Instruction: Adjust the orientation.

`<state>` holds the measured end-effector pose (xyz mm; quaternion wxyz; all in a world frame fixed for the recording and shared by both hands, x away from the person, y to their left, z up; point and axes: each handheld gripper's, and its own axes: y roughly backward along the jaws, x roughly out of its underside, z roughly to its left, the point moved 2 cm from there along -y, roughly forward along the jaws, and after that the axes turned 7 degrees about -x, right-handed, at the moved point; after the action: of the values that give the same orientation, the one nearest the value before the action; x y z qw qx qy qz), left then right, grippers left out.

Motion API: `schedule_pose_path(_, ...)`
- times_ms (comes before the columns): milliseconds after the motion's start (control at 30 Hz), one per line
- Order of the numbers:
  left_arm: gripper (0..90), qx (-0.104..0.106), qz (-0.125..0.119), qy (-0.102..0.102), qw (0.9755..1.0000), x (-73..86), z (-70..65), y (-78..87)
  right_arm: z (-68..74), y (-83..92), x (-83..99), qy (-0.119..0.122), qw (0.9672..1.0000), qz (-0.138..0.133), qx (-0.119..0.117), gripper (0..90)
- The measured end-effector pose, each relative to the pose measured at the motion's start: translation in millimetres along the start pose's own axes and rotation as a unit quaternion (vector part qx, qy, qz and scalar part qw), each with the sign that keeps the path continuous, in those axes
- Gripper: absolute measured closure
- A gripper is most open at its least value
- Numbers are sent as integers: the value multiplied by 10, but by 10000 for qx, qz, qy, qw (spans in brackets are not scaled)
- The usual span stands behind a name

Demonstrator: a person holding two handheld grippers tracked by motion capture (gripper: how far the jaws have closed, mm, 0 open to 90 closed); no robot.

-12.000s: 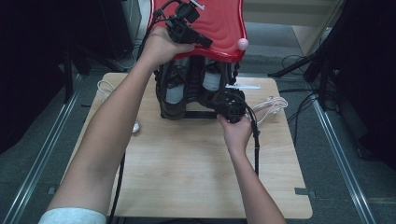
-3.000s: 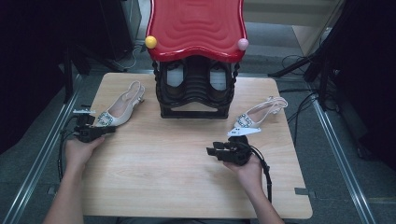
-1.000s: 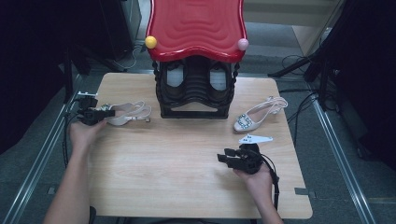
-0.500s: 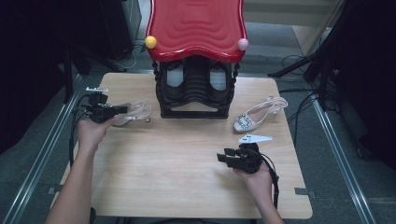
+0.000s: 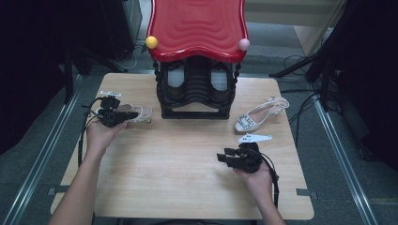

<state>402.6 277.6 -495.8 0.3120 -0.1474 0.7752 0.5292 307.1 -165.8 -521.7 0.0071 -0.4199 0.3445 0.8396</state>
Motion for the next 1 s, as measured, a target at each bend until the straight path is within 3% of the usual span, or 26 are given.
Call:
schedule_pose_path(167,900,-113,102,-43,9999,60,40,30,-3,-23,-25,49,10000,8,-28,542)
schedule_pose_path(467,900,-28,170,132,9998,173,108,111,7,-107,-96,95,9998,7,-170,545)
schedule_pose_path(633,897,-87,173,171,9997,227,153,180,-5,-149,-129,142,9996,-9,-231,551)
schedule_pose_path(800,884,-281,200,192,9992,290,229,256,-26,-165,-163,107,9994,-172,-285,550)
schedule_pose_path(867,881,-402,184,187,9988,312,266,290,-29,-185,-187,60,9996,-22,-279,540)
schedule_pose_path(1000,878,-614,159,217,9978,347,342,350,-30,-227,-215,125,9995,3,-298,537)
